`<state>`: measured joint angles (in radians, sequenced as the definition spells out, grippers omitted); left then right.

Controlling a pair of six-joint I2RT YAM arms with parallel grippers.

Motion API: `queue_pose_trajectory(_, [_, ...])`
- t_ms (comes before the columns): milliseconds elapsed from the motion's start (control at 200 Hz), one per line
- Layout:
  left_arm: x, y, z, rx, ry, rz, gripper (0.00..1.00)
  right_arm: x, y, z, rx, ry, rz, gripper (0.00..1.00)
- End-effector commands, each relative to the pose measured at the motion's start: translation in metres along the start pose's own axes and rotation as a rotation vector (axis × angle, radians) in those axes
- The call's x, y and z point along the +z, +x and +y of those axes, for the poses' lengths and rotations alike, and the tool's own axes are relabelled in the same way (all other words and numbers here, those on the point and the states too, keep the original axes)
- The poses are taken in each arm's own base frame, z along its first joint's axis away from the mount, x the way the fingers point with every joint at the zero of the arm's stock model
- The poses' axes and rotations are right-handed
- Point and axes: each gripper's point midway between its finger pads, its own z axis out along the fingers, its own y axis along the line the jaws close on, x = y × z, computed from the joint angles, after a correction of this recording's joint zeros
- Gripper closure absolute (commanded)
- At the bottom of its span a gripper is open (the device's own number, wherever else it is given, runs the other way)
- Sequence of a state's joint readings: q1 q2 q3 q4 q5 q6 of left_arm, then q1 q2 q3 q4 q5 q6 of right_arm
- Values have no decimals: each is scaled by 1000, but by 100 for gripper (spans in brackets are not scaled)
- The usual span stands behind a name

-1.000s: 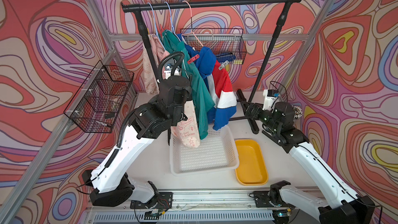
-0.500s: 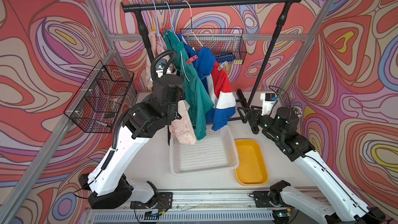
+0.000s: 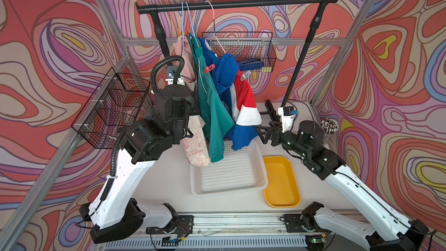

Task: Remove the clothespins securing jackets to the hanger
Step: Pick up the hanger from the clothesline.

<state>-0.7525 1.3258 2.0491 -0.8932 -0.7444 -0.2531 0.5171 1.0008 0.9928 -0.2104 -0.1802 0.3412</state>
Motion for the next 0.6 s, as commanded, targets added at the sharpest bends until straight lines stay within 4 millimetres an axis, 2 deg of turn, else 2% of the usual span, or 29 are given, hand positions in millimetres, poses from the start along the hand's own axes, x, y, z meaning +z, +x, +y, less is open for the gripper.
queue_pose_trajectory(0, [-23, -36, 6, -41, 68, -96, 100, 0, -17, 8, -26, -13, -43, 2])
queue_pose_trajectory(341, [-50, -77, 20, -110, 105, -220, 100, 3, -22, 18, -39, -5, -48, 2])
queue_pose_trajectory(596, [-75, -93, 34, -156, 157, -278, 100, -5, -25, 15, -40, 41, -55, 2])
